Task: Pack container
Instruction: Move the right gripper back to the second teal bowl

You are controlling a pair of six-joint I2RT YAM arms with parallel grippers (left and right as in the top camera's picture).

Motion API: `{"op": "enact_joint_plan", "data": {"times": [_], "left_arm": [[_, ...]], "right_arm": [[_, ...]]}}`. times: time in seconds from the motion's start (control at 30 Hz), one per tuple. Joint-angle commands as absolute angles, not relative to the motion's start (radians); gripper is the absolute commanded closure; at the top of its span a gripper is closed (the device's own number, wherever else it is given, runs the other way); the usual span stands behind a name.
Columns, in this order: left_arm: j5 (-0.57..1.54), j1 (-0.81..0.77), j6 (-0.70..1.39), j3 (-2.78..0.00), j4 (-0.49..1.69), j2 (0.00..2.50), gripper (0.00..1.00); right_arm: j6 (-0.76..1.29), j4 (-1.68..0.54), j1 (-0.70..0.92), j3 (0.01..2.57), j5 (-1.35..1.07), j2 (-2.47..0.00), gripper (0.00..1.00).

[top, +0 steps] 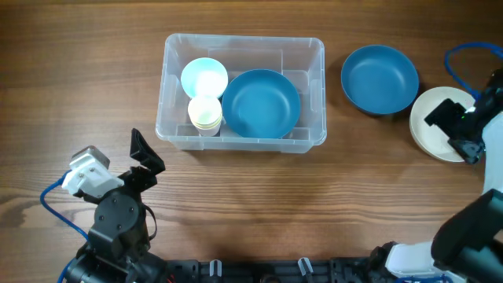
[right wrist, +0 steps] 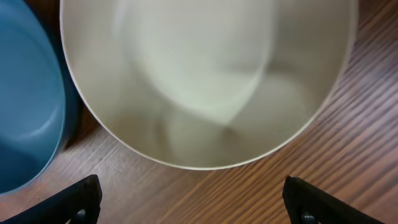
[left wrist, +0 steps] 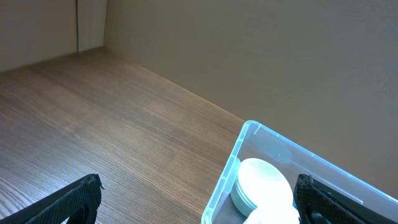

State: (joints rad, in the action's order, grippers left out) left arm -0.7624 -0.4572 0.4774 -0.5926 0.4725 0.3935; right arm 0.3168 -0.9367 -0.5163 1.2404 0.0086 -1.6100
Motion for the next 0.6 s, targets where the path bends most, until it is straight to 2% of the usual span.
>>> {"op": "enact_joint_plan", "data": {"times": [0.0,0.37,0.5,0.57], "left_arm": [[-0.776,-0.451,0.487,-0.593,0.473,0.388,0.00],[-0.776,-0.451,0.487,-0.593,0.473,0.388,0.00],[-0.776,-0.451,0.487,-0.593,0.473,0.388,0.00],[-0.776,-0.451,0.487,-0.593,0.473,0.388,0.00]], "right_arm": [[0.271,-0.933,-0.517,1.232,-0.063,-1.637,0.06],[0.083,-0.905,-0.495,1.220,-0.121,-1.639,0.07],[0.017,-0.804,-0.433,1.164,-0.130,-1.640,0.05],[-0.050,-0.767,-0.389,1.157,-0.214,-1.640,0.04]]}}
